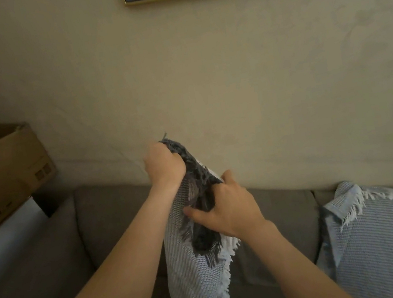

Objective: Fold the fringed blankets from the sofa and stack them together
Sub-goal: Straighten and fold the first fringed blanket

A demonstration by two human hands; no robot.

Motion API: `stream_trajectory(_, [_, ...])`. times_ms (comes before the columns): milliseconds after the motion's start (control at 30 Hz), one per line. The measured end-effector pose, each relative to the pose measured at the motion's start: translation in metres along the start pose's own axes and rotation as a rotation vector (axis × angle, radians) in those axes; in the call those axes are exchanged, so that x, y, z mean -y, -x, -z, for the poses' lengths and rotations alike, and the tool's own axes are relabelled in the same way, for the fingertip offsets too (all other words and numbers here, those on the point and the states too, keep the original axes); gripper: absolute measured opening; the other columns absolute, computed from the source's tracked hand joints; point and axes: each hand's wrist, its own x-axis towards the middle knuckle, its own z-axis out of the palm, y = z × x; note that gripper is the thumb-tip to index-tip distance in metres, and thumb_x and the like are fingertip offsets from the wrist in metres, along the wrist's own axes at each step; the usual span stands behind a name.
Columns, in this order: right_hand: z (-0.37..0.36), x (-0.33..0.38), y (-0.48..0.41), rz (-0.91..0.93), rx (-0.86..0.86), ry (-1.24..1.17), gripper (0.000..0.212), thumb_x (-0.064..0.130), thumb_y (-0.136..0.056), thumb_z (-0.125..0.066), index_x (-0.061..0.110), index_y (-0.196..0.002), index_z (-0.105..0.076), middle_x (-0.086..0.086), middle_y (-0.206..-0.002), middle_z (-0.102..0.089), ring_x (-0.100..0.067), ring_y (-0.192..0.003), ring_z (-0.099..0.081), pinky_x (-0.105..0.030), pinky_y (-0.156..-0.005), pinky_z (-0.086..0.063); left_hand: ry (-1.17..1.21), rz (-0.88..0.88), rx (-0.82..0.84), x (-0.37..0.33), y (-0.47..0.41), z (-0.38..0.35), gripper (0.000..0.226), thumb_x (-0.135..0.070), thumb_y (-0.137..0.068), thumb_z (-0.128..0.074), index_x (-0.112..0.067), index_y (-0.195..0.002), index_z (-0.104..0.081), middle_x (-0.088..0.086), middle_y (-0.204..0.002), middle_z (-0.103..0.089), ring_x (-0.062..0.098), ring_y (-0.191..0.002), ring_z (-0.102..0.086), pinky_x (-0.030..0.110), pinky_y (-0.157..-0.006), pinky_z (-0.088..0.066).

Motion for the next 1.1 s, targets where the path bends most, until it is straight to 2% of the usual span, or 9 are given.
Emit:
stream_trajectory(100, [0.001, 0.004, -0.001, -0.043, 0.064, 0.225, 0.063, 0.084, -0.070, -0.063, 0.023, -0.072, -0.049, 0.000, -0.105, -0.033, -0.020, -0.066, -0.053, -0.033, -0.063, -0.049, 0.019, 0.018, 0.007, 0.002, -0.003, 0.001, 0.016, 0.004, -0.094, -0.052, 0.013, -0.091, -0.066, 0.029, -0.101, -0.069, 0.045, -0.097, -0.067, 0.051, -0.076, -0.055])
stream_trajectory(267, [-0.009, 0.010, -0.003, -0.084, 0.049, 0.223, 0.075, 0.095, -0.064, -0.055, 0.021, -0.077, -0.055, -0.003, -0.112, -0.035, -0.022, -0.095, -0.052, -0.037, -0.078, -0.055, 0.057, 0.047, -0.006, -0.001, -0.005, 0.002, 0.017, 0.003, -0.093, -0.053, 0.014, -0.090, -0.066, 0.029, -0.102, -0.069, 0.047, -0.099, -0.067, 0.051, -0.078, -0.055])
stream_trajectory(400, [-0.017, 0.012, -0.004, -0.074, 0.058, 0.241, 0.033, 0.047, -0.086, -0.064, 0.017, -0.080, -0.051, -0.009, -0.119, -0.036, -0.031, -0.103, -0.054, -0.035, -0.071, -0.047, 0.066, 0.058, -0.015, 0.000, -0.006, 0.002, 0.021, 0.003, -0.094, -0.053, 0.001, -0.074, -0.063, 0.027, -0.100, -0.070, 0.045, -0.099, -0.067, 0.051, -0.082, -0.057])
stream_trajectory(500, [-0.016, 0.001, -0.008, -0.082, 0.042, 0.214, 0.024, 0.032, -0.087, -0.061, 0.016, -0.076, -0.047, -0.007, -0.112, -0.037, -0.033, -0.099, -0.055, -0.036, -0.067, -0.039, 0.067, 0.079, -0.047, 0.007, -0.012, 0.004, 0.017, 0.001, -0.095, -0.055, 0.006, -0.087, -0.069, 0.026, -0.105, -0.071, 0.044, -0.102, -0.067, 0.053, -0.087, -0.059])
stream_trajectory(600, [-0.013, -0.008, -0.012, -0.062, 0.018, 0.182, 0.028, 0.038, -0.085, -0.057, 0.017, -0.070, -0.046, -0.004, -0.101, -0.039, -0.034, -0.096, -0.054, -0.039, -0.074, -0.043, 0.091, 0.091, -0.076, 0.011, -0.017, 0.003, 0.016, 0.001, -0.095, -0.055, 0.006, -0.088, -0.068, 0.027, -0.104, -0.070, 0.044, -0.099, -0.067, 0.055, -0.085, -0.060])
stream_trajectory(733, [-0.030, -0.006, -0.010, -0.090, 0.005, 0.222, 0.047, 0.066, -0.079, -0.048, 0.020, -0.069, -0.049, -0.003, -0.101, -0.049, -0.029, -0.095, -0.050, -0.042, -0.084, -0.039, 0.114, 0.073, -0.088, 0.006, -0.014, 0.001, 0.019, 0.002, -0.096, -0.054, -0.002, -0.078, -0.059, 0.026, -0.103, -0.069, 0.043, -0.101, -0.065, 0.054, -0.085, -0.058])
stream_trajectory(800, [-0.039, -0.005, -0.006, -0.093, 0.014, 0.201, 0.045, 0.064, -0.081, -0.052, 0.021, -0.067, -0.046, -0.003, -0.102, -0.050, -0.029, -0.095, -0.050, -0.043, -0.086, -0.039, 0.127, 0.070, -0.086, 0.005, -0.014, 0.001, 0.018, 0.002, -0.096, -0.054, -0.001, -0.081, -0.063, 0.026, -0.103, -0.069, 0.042, -0.101, -0.065, 0.054, -0.085, -0.057])
stream_trajectory(933, [-0.031, -0.007, -0.005, -0.043, 0.016, 0.099, 0.039, 0.028, -0.086, -0.060, 0.017, -0.060, -0.033, -0.001, -0.079, -0.044, -0.033, -0.080, -0.053, -0.037, -0.071, -0.034, 0.087, 0.047, -0.075, 0.008, -0.016, 0.005, 0.017, 0.002, -0.097, -0.054, 0.001, -0.084, -0.066, 0.025, -0.104, -0.069, 0.043, -0.100, -0.066, 0.053, -0.086, -0.059])
stream_trajectory(1100, [-0.009, -0.022, -0.017, -0.049, 0.043, 0.029, 0.035, 0.013, -0.076, -0.062, 0.011, -0.058, -0.031, -0.006, -0.056, -0.036, -0.032, -0.053, -0.047, -0.037, -0.050, -0.031, 0.020, 0.019, -0.043, 0.017, -0.017, 0.009, 0.018, 0.007, -0.095, -0.048, 0.015, -0.095, -0.065, 0.029, -0.102, -0.067, 0.045, -0.095, -0.065, 0.050, -0.071, -0.049])
